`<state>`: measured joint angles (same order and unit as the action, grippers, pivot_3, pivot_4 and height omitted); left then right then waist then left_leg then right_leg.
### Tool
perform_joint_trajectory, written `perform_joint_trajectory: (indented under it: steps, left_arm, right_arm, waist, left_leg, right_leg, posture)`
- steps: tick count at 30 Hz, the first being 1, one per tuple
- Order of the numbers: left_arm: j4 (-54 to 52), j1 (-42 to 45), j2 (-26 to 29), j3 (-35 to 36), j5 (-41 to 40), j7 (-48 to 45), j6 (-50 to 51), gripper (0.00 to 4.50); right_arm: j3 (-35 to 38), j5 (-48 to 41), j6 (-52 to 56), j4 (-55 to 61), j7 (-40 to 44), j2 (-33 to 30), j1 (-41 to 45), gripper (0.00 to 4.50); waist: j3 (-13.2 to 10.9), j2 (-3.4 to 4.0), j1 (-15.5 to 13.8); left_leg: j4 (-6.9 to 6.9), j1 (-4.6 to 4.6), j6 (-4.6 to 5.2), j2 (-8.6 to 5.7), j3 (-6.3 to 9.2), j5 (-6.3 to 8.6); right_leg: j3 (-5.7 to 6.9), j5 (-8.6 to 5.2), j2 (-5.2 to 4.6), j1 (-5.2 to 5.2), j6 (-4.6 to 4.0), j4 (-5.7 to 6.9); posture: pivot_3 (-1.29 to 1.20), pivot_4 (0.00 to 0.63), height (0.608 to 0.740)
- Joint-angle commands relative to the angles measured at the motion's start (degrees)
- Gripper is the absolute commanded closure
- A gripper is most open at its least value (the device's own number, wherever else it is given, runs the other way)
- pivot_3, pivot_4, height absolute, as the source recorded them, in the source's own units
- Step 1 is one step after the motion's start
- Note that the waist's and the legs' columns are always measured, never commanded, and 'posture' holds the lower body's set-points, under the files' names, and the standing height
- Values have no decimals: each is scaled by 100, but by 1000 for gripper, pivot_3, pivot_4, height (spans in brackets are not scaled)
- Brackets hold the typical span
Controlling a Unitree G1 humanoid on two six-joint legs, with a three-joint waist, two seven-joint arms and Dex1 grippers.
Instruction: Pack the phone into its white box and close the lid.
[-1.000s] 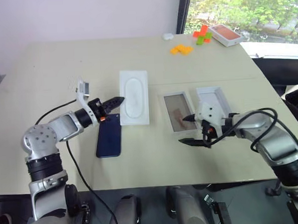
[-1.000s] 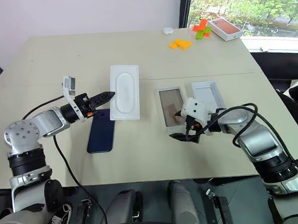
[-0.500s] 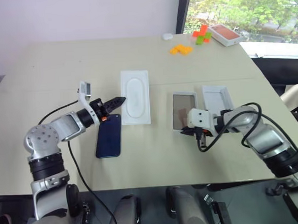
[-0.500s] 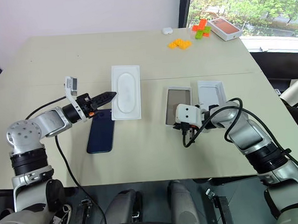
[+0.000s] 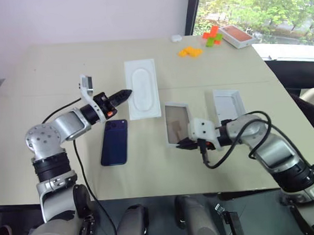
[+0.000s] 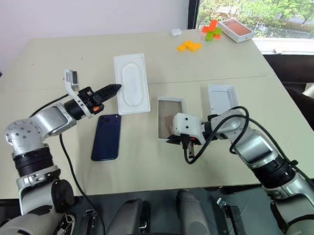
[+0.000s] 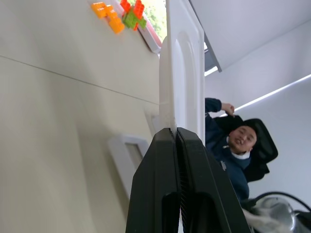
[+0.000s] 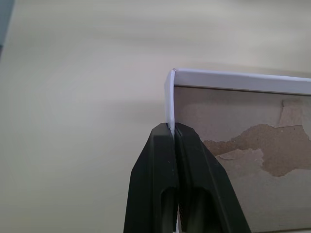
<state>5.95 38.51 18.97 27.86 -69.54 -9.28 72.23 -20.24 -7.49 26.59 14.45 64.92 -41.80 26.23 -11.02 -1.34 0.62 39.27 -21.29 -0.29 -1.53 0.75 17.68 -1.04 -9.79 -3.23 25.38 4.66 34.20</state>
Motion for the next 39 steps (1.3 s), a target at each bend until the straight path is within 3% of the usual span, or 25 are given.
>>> perform_joint_trajectory:
  steps: [1,6,7,10,16,18,22,26,31,39]
  left_arm:
    - [-156,73,-55,32,-253,125,-8,4500]
    - [-180,22,-78,37,-408,261,15,4500]
    - [-201,-11,-85,18,-401,265,-5,4500]
    - [-200,-139,-155,-22,-479,452,71,4500]
    - [-311,-384,-137,-211,-502,562,210,4500]
    - [-308,-440,-128,-242,-535,592,245,4500]
    - [-143,-388,-465,-217,-817,982,315,4500]
    - [-172,-489,-580,-558,-585,954,357,4500]
    - [-9,-479,-918,-721,-550,1079,214,4500]
    - [176,-548,-1442,-1035,258,1339,-317,4500]
  right_arm:
    - [-224,269,-88,127,-251,204,15,4444]
    - [-171,250,109,82,-481,466,72,4444]
    - [-101,119,236,110,-479,533,93,4193]
    - [-24,92,179,142,-439,516,137,3199]
    - [637,-663,691,514,-255,362,110,188]
    - [904,-913,846,589,-247,301,97,83]
    - [2105,-1898,1255,523,-50,-6,-157,83]
    - [2642,-1774,630,177,90,-456,-751,83]
    - [2909,-1625,-23,43,88,-717,-1152,83]
    - [2925,-1550,-171,7,-110,-831,-1297,83]
  waist:
    - [0,0,1]
    - [0,0,3]
    - [0,0,2]
    - [0,0,2]
    - [0,0,-7]
    - [0,0,-4]
    - [0,0,-57]
    - [0,-2,-119]
    - [0,-1,-112]
    - [0,-2,-122]
  left_leg:
    - [0,0,0,0,0,0]
    - [0,0,-2,0,0,-1]
    - [0,0,-2,0,0,-1]
    - [0,0,-2,0,0,-1]
    - [0,-1,-1,-2,2,-1]
    - [0,-2,-1,-2,4,-1]
    - [0,-3,0,-3,7,0]
    - [-1,-1,6,-6,6,3]
    - [-1,0,6,-6,-8,3]
    - [-1,2,6,0,-14,3]
  right_leg:
    - [0,0,0,0,0,0]
    - [0,1,1,2,-1,2]
    - [0,1,1,2,-1,2]
    - [0,1,1,2,-1,2]
    - [1,1,-1,2,-2,2]
    - [2,1,0,1,-2,1]
    - [3,1,-1,-1,-2,-1]
    - [4,1,-2,-5,-2,-6]
    - [-4,0,-1,-4,-2,-6]
    - [-9,0,5,-3,-2,-7]
  posture:
    - [0,150,740]
    - [0,150,740]
    - [0,150,740]
    - [0,150,740]
    - [0,150,740]
    - [0,150,740]
    - [0,150,740]
    - [0,150,740]
    - [0,150,740]
    - [0,150,740]
